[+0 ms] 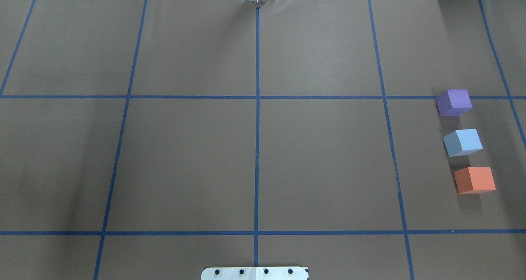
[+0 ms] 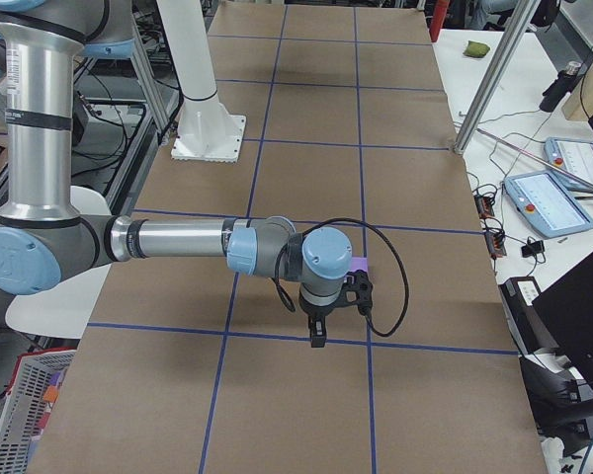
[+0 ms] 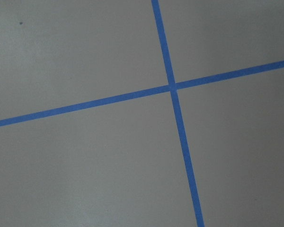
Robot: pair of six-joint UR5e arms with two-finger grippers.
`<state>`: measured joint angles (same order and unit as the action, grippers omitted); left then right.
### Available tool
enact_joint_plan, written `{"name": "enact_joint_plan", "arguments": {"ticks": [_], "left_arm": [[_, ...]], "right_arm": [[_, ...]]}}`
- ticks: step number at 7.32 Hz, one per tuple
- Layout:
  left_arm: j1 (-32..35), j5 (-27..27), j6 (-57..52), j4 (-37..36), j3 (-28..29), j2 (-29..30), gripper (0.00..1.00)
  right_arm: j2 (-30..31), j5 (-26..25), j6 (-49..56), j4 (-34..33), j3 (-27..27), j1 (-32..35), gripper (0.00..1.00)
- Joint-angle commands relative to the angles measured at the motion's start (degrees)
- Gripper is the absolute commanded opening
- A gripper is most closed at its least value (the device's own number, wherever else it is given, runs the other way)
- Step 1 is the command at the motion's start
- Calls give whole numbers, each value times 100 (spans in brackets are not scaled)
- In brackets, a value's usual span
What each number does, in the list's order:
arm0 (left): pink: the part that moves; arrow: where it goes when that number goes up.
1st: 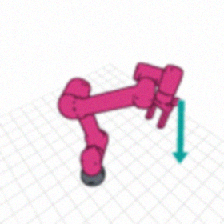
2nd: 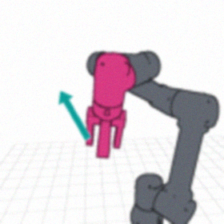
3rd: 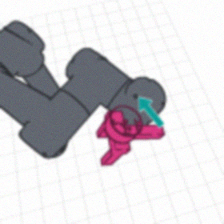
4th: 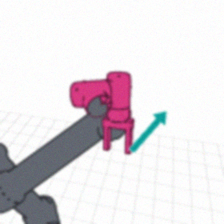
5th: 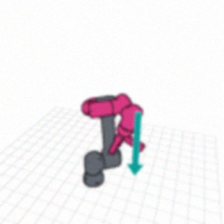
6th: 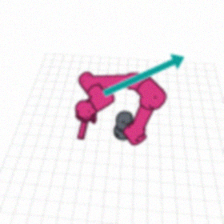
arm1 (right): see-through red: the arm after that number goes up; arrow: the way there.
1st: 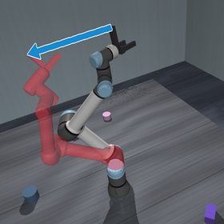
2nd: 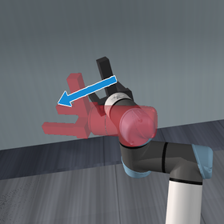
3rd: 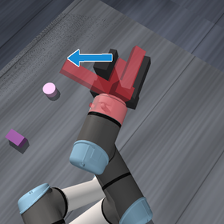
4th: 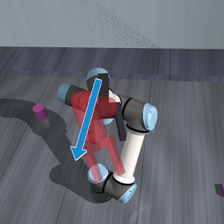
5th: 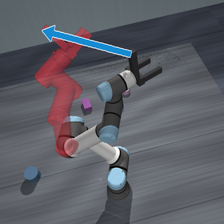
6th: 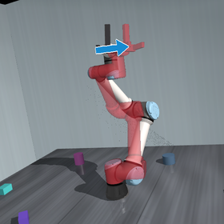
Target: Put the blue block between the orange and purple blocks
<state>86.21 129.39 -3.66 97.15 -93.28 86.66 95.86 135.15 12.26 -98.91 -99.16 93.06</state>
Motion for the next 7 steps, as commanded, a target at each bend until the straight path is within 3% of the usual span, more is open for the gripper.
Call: {"name": "enact_joint_plan", "arguments": {"ticks": [1,2,7], "left_arm": [[219,7,-273,-99,-111,9,100],[369,7,-449,-492,-120,70,100],[370,7,-425,-548,-111,79,100]], "right_arm": [[20,-6,-22,29,63,2,100],[20,-6,-22,29,81,2,100],[3,-6,-22,29,55,2,100]]}}
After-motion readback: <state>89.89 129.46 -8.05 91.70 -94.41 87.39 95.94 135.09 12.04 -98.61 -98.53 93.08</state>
